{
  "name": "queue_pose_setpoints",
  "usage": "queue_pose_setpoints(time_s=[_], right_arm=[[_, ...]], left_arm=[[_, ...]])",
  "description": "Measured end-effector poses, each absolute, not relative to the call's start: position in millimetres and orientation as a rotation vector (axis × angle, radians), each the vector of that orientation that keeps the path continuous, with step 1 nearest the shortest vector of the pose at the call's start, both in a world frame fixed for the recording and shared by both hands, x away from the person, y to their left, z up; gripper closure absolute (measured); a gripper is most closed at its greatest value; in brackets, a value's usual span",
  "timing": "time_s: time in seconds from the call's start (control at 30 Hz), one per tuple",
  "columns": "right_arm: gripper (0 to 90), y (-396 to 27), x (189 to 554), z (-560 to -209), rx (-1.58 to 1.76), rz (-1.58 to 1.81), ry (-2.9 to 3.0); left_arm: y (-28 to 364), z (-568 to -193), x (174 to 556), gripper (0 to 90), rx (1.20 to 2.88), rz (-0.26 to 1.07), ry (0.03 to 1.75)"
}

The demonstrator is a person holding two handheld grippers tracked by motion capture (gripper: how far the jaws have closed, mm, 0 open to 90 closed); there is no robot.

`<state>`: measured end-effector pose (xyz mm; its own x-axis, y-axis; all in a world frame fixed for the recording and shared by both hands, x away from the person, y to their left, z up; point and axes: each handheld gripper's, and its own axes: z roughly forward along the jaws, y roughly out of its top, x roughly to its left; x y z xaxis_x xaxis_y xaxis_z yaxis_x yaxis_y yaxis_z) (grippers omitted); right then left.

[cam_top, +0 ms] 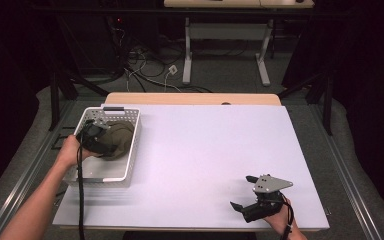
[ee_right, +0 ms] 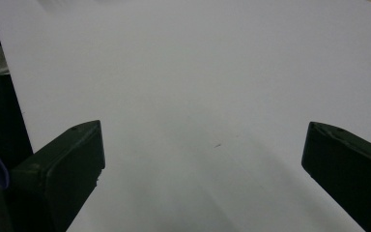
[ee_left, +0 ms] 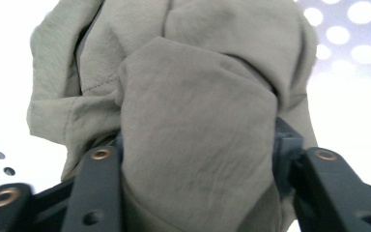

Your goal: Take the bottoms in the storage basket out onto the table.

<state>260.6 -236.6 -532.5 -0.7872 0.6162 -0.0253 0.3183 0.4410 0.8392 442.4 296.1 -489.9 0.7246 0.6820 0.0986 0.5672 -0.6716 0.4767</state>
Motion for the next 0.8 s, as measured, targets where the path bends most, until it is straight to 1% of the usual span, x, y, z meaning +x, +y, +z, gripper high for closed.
queue_pose_setpoints(time_s=[0.13, 0.3, 0.47, 0.8], right_arm=[[0.9, -236.4, 260.6, -532.6, 0.803, 1.274, 2.372], [1.0, -236.4, 260.1, -532.3, 0.798, 1.276, 2.369], [0.9, -236.3, 260.2, -532.6, 0.800, 1.278, 2.371], [1.0, -236.2, 260.5, -532.8, 0.801, 1.280, 2.374]], left_arm=[[293.5, -487.2, 442.8, 58.8, 2.558, 0.379, 0.924], [288.0, -485.8, 442.7, 63.3, 2.606, 0.376, 0.878], [288.4, -482.4, 443.7, 64.9, 2.619, 0.361, 0.860], [289.8, -469.3, 446.1, 67.2, 2.701, 0.325, 0.773]])
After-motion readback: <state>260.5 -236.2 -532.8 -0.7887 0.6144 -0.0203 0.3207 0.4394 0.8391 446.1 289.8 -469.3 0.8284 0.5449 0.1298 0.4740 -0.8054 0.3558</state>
